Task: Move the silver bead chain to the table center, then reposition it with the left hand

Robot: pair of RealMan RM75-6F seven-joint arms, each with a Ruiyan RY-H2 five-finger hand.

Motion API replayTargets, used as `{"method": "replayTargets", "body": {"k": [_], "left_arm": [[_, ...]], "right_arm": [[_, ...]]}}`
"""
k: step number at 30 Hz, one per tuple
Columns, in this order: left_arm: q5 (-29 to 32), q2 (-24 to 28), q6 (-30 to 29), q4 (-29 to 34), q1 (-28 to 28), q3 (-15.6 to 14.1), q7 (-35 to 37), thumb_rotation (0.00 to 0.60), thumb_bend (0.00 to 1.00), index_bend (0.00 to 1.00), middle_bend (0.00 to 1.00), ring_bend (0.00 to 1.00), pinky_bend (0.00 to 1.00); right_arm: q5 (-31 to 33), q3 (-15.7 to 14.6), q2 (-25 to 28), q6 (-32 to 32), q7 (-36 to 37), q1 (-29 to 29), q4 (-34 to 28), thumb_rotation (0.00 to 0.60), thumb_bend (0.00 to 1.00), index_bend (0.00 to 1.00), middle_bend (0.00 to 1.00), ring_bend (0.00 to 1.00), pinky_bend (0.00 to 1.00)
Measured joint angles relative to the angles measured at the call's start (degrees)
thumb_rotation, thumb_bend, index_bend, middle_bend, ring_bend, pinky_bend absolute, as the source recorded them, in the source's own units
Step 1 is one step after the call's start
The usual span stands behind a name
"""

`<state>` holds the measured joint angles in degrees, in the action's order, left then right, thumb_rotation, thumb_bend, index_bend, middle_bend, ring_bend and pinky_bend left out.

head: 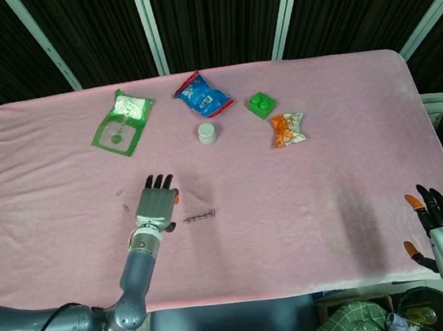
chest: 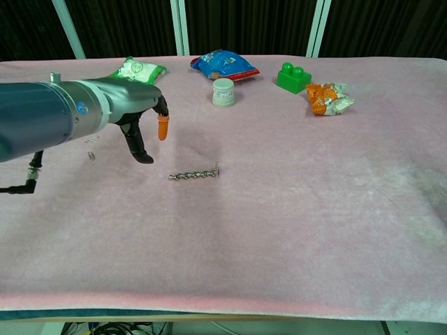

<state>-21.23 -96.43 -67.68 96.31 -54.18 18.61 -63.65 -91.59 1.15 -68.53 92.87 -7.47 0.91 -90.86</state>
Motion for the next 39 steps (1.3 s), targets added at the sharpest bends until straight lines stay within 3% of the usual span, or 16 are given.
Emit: {"method": "replayTargets", "body": {"k": [14,39], "left_arm": [[2.77,-5.33,-0.63,-6.51,-3.35,-1.11,3.02,0.6,0.25,0.48,0.06,0.0,0.0],[-2.73,-12.38,-2.35,-14.15,-2.88,-4.2,6.35,0.6,0.27,0.53,0.07,0.0,0.0]], "right_arm": [[0.33,0.72,0.18,0.22,1.0,-0.4,0.22,0.6,0.18,0.12,0.0,0.01,0.18],[1.11,1.69,0.38,0.17,1.63,-0.8,0.29,0.6,0.18,0.12,0.0,0.01,0.18]]}}
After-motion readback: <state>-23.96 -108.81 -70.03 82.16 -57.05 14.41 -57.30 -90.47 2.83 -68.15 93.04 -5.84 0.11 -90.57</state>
